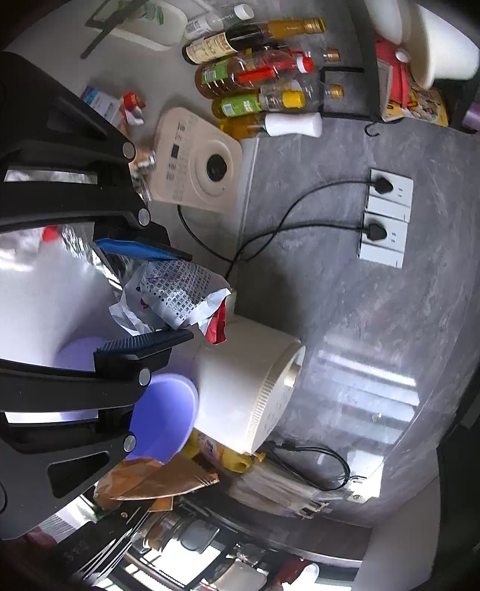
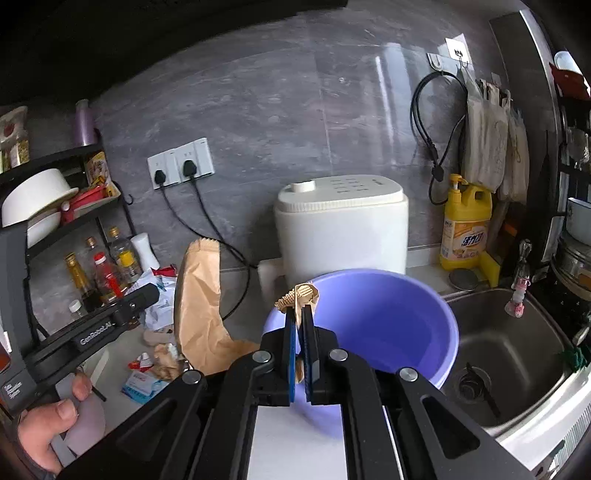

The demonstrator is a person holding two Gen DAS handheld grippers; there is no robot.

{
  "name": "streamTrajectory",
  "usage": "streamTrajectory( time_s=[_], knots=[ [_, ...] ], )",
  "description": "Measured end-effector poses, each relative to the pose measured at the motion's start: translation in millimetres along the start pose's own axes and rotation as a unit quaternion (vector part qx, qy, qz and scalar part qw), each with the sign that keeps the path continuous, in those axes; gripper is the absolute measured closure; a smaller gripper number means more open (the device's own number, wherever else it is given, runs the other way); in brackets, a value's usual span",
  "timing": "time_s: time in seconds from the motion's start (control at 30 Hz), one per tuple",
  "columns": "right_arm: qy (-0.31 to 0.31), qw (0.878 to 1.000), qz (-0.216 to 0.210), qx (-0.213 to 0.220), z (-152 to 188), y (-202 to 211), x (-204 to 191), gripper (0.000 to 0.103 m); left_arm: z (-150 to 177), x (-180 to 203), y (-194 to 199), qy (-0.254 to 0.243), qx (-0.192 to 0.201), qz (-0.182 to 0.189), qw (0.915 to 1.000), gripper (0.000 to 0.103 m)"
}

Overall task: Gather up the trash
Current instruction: 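Carry both items over the lavender bucket and open both tools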

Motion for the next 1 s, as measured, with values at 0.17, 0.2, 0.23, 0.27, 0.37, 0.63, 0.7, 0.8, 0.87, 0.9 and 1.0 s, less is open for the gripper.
streamTrajectory(
  time_s=[0.17, 0.2, 0.23, 0.27, 0.37, 0.63, 0.7, 0.8, 0.87, 0.9, 1.0],
  knots=[
    [-0.005, 1.000, -0.004, 0.000, -1.8, -8.2, 29.6, 0.099, 7.8, 30.7, -11.0, -0.003, -0.001, 0.002, 1.0000, 0.067],
    [-0.005, 1.000, -0.004, 0.001, -1.6, -9.4, 34.1, 0.099, 9.6, 38.7, -13.9, -0.006, 0.001, 0.003, 1.0000, 0.067],
    [-0.004, 1.000, -0.003, 0.001, -1.1, -9.9, 37.2, 0.098, 11.6, 45.5, -16.2, -0.010, 0.001, 0.005, 0.9999, 0.067],
    [-0.007, 1.000, -0.002, 0.001, 0.1, -11.0, 43.7, 0.097, 12.9, 49.4, -18.2, -0.011, 0.001, 0.006, 0.9999, 0.067],
    [-0.020, 1.000, 0.004, -0.005, 5.1, -11.7, 59.5, 0.095, 19.2, 66.7, -24.7, -0.018, -0.004, 0.014, 0.9997, 0.067],
    [-0.056, 0.998, 0.024, 0.010, 12.8, 3.6, 100.6, 0.049, 28.7, 103.7, -34.4, -0.043, -0.017, 0.034, 0.9984, 0.067],
    [-0.062, 0.998, 0.028, 0.012, 14.0, 10.6, 106.7, 0.049, 30.0, 111.9, -35.7, -0.049, -0.021, 0.040, 0.9978, 0.067],
    [-0.068, 0.997, 0.036, 0.015, 15.9, 20.6, 114.5, 0.049, 32.3, 123.3, -37.4, -0.060, -0.028, 0.049, 0.9966, 0.067],
    [-0.075, 0.996, 0.045, 0.015, 17.5, 26.3, 120.7, 0.049, 33.8, 128.6, -37.6, -0.066, -0.032, 0.055, 0.9958, 0.067],
    [-0.079, 0.996, 0.048, 0.015, 18.3, 28.9, 122.9, 0.048, 35.0, 132.2, -37.6, -0.072, -0.034, 0.058, 0.9951, 0.067],
    [-0.090, 0.994, 0.060, 0.015, 21.9, 35.7, 130.7, 0.046, 38.4, 138.8, -39.0, -0.081, -0.045, 0.071, 0.9932, 0.056]
  ],
)
Point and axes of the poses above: each gripper's, at about its wrist camera, not at the fingertips, and y roughly against the way its jaws point, x to its right, z to its underside, the point moved 5 cm from there along -y, roughly the way its jaws point, and after that the axes turned 9 degrees about x, right-handed, at the moved point
